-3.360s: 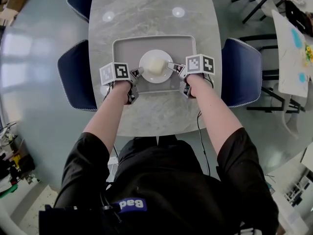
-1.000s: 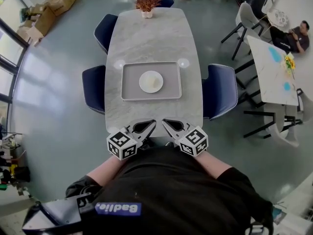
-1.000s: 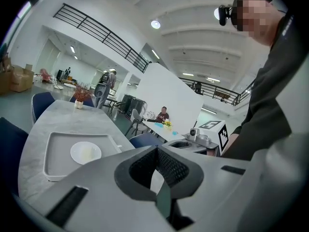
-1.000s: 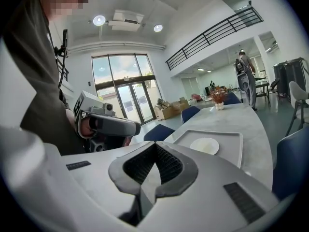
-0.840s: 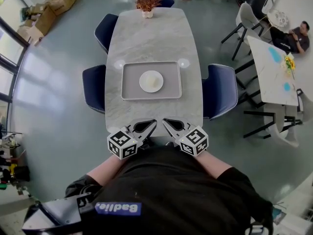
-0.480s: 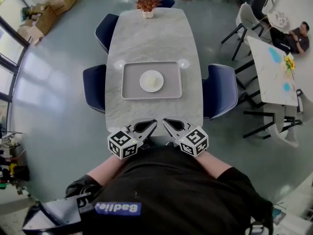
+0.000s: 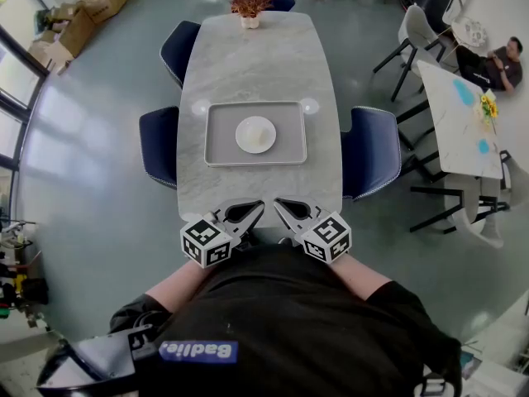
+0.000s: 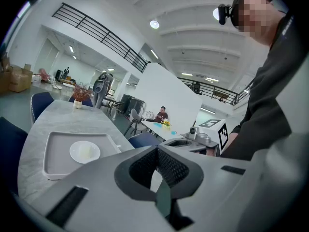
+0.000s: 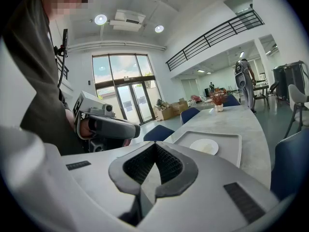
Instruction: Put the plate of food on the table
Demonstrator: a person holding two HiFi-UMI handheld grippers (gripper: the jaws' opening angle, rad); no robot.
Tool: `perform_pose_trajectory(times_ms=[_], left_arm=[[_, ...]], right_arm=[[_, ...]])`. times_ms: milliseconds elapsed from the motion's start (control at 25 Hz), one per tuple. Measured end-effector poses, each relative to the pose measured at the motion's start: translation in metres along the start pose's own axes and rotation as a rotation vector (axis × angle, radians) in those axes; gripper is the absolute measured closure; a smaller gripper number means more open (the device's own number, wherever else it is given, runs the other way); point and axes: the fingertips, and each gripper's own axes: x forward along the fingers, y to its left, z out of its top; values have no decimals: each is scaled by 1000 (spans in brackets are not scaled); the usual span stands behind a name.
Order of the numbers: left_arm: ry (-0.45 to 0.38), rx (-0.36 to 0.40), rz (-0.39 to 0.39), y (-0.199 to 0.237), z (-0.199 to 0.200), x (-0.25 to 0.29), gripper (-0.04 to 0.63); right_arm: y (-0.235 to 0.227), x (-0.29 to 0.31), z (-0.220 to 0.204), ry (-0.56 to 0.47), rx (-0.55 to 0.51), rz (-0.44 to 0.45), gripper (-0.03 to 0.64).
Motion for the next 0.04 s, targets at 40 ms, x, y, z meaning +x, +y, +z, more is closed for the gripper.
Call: perform_pose_trajectory(times_ms=[40], left_arm=[[0, 0, 1, 0, 0, 0, 587]], right_arm=[[0, 0, 0, 0, 0, 1, 606]])
